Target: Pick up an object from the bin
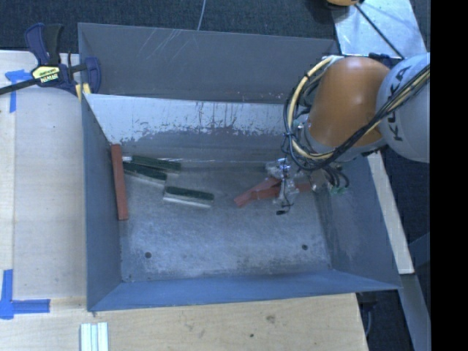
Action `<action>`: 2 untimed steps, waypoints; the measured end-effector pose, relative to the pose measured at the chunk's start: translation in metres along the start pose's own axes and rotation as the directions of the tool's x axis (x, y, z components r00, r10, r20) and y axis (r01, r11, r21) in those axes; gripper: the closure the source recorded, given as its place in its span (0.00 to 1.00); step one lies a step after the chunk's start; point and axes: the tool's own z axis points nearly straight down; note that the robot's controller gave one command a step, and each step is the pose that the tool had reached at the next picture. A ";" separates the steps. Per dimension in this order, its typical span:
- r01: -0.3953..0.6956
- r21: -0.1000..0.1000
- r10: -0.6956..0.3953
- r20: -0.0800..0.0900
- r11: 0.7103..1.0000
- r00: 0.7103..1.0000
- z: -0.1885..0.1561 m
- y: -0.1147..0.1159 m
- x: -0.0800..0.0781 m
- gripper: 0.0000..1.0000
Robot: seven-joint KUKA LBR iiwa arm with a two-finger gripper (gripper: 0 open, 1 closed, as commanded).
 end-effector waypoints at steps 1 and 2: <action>-0.016 -0.001 0.016 -0.002 1.000 1.000 0.002 0.003 -0.019 1.00; -0.024 -0.003 0.024 -0.012 1.000 1.000 -0.041 0.004 -0.004 1.00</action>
Offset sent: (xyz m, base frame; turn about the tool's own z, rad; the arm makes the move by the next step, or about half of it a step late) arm -0.0138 -0.0002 0.0952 0.0311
